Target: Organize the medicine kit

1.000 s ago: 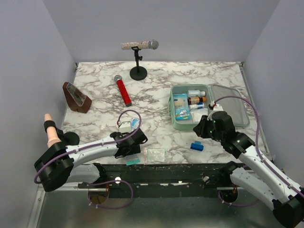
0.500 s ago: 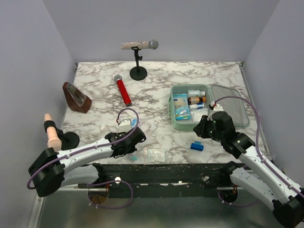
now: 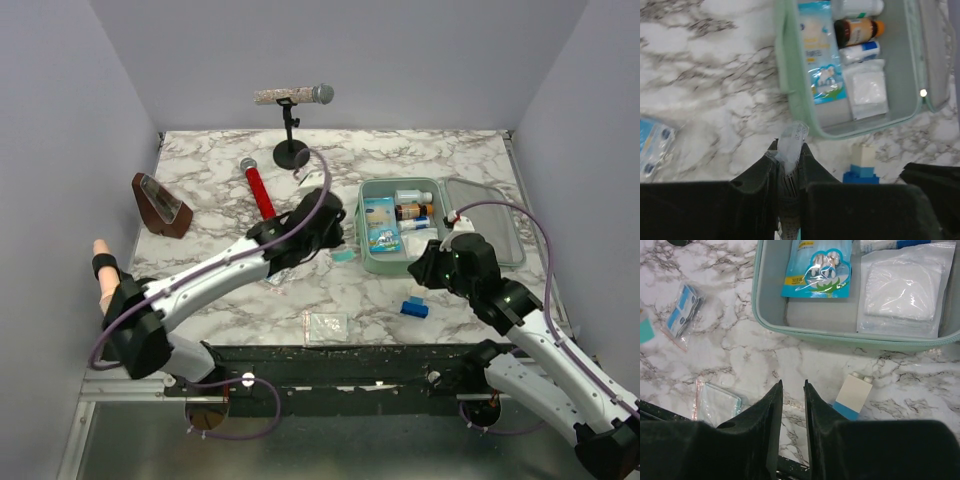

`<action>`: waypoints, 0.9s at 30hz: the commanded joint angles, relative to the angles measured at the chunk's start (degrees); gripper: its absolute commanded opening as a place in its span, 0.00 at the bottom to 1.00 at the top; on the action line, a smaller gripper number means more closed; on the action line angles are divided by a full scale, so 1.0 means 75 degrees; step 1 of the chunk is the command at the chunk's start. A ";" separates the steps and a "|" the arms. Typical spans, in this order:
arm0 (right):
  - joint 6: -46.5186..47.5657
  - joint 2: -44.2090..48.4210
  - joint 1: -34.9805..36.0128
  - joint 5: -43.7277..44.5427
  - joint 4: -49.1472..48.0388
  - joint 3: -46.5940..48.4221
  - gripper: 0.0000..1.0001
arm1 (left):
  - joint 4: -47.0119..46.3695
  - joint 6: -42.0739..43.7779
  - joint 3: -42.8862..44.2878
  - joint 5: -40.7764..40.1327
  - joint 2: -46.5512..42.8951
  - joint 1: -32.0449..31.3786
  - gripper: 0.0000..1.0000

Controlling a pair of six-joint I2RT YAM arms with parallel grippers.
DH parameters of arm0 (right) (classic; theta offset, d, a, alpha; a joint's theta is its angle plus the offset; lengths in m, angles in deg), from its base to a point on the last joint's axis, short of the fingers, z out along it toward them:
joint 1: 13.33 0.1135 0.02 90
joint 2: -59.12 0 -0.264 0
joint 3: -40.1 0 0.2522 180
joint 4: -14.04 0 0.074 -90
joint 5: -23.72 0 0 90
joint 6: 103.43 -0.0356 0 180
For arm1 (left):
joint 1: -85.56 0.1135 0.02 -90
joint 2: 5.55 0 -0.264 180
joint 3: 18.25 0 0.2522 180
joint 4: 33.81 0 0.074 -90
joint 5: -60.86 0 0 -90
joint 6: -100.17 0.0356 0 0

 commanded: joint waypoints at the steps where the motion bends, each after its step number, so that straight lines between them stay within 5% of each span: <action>1: 0.0012 0.0118 -0.0006 0.0238 0.0250 0.0238 0.33 | -0.1267 0.1484 0.2121 0.1556 0.2135 0.0433 0.11; 7: 0.0047 0.0107 -0.0006 0.0414 0.0262 0.0273 0.33 | -0.1197 0.1731 0.5344 0.3173 0.5170 0.1043 0.11; 12: 0.0129 0.0119 -0.0006 0.0636 0.0367 0.0343 0.33 | -0.0950 0.1859 0.6753 0.3724 0.6545 0.1114 0.11; 18: 0.0152 0.0271 -0.0006 0.0824 0.0473 0.0425 0.33 | -0.1219 0.1976 0.6088 0.3633 0.6699 0.1090 0.18; 27: 0.0187 -0.0115 -0.0018 0.0777 0.0344 0.0578 0.33 | -0.1067 0.2363 0.6040 0.3058 0.6548 0.1102 0.59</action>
